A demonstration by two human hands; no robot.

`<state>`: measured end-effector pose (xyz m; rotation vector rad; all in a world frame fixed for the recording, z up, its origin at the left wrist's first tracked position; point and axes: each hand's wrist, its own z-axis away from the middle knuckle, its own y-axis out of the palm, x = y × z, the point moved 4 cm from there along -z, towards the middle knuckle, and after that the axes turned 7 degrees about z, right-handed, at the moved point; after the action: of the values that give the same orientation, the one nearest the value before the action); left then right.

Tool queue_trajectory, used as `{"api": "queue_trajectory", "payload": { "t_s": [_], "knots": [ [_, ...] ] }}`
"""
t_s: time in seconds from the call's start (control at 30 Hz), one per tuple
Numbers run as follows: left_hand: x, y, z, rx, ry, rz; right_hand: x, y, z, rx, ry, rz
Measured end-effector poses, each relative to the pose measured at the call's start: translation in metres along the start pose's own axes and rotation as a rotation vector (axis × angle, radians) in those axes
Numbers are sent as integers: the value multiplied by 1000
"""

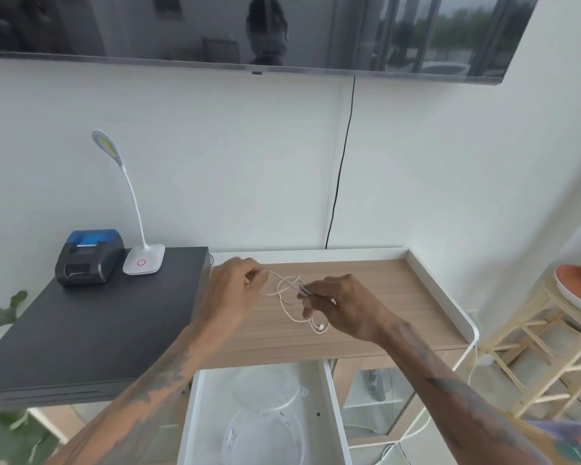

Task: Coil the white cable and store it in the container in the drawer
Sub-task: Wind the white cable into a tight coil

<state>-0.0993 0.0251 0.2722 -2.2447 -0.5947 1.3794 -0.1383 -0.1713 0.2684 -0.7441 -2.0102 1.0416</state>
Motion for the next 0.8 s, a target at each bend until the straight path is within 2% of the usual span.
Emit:
{"api": "queue_trajectory", "payload": {
  "t_s": [0.07,0.1,0.13,0.2,0.23,0.3,0.37,0.4,0.57,0.8],
  "knots": [
    [13,19,4,66,-492,672,-4,5,5,1,64,-41],
    [13,28,8,95,-669,983,-8,9,8,2,118,-87],
    [14,33,9,96,-762,1211,-14,12,13,10,186,-155],
    [18,35,7,27,-778,1431,-24,19,22,41,314,-321],
    [21,32,5,-12,-733,1412,-27,21,28,57,364,-430],
    [27,20,-1,-73,-585,1101,-29,23,39,56,441,-713],
    [28,9,-8,-44,-426,816,-25,19,46,22,459,-944],
    [27,6,-12,-6,-374,769,-22,17,48,9,452,-1040],
    [24,8,-34,135,-316,655,14,11,44,124,323,-1340],
    [5,35,-38,244,-340,744,43,6,33,142,240,-1544]
  ]
}}
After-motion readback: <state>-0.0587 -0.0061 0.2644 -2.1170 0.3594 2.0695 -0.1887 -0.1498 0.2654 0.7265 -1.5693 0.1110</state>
